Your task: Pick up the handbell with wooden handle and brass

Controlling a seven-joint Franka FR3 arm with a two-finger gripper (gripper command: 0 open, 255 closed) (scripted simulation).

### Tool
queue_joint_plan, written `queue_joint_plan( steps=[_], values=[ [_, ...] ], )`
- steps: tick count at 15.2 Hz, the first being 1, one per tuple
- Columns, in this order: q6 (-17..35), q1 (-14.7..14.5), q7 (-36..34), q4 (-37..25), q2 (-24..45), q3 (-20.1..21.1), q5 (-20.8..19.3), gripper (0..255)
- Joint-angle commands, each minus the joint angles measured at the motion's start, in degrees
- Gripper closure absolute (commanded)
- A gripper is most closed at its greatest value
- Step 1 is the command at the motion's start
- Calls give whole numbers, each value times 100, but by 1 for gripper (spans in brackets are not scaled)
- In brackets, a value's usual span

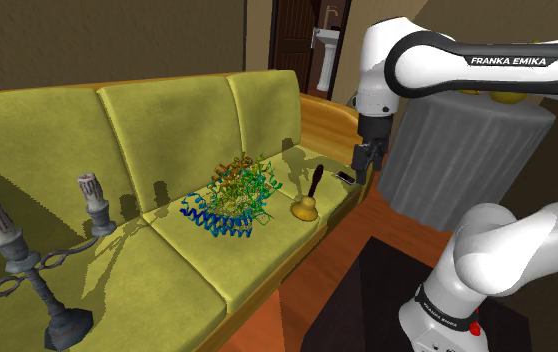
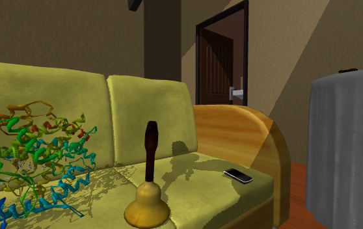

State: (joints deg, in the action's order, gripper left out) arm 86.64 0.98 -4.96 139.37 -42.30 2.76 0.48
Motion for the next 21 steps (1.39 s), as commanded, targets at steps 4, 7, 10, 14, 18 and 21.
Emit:
queue_joint_plan(
  steps=[4,7,10,14,18,21],
  values=[
    [460,128,216,-55,461,-231,-149,0],
    [898,245,426,-178,967,-451,-260,0],
    [1303,345,634,-368,1509,-664,-329,0],
    [1778,458,920,-724,2272,-931,-346,0],
    [2164,557,1224,-1193,3069,-1171,-269,0],
    [2387,635,1466,-1618,3685,-1327,-148,0]
  ],
)
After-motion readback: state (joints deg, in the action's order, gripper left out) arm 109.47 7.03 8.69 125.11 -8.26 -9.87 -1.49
